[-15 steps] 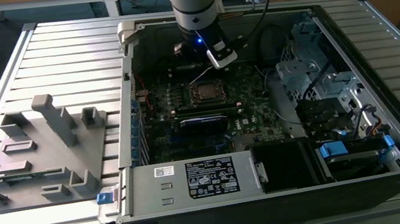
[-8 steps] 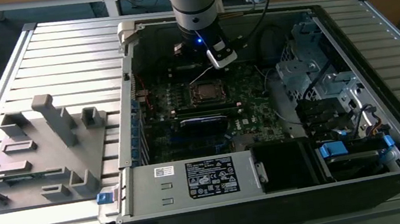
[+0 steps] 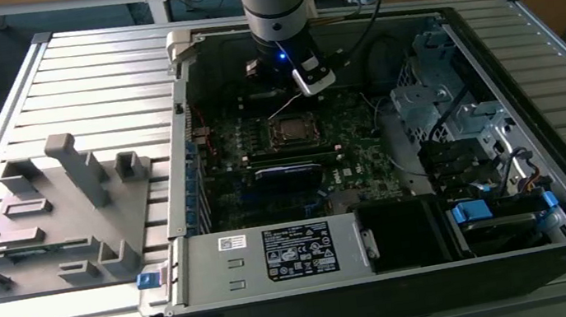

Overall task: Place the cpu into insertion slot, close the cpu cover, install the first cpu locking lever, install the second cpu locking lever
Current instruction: 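Install the first cpu locking lever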

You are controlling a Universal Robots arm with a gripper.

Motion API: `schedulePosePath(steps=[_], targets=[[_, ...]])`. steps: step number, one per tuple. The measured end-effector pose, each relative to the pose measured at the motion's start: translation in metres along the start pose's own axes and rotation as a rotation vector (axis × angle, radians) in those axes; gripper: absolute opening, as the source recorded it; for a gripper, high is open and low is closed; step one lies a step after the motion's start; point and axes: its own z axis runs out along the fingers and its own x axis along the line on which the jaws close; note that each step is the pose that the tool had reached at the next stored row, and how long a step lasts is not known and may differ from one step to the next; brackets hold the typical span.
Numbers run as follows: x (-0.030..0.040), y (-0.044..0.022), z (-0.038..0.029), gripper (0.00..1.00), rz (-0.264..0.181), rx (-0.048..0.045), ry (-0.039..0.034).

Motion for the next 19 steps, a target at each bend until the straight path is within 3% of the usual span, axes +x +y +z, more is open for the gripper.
schedulePosePath(steps=[8, 19], targets=[[0.0009, -0.0002, -0.0004, 0.10, 0.000, -0.0001, 0.0003], [0.0130, -0.0016, -0.0022, 0.10, 0.000, -0.0037, -0.0005]])
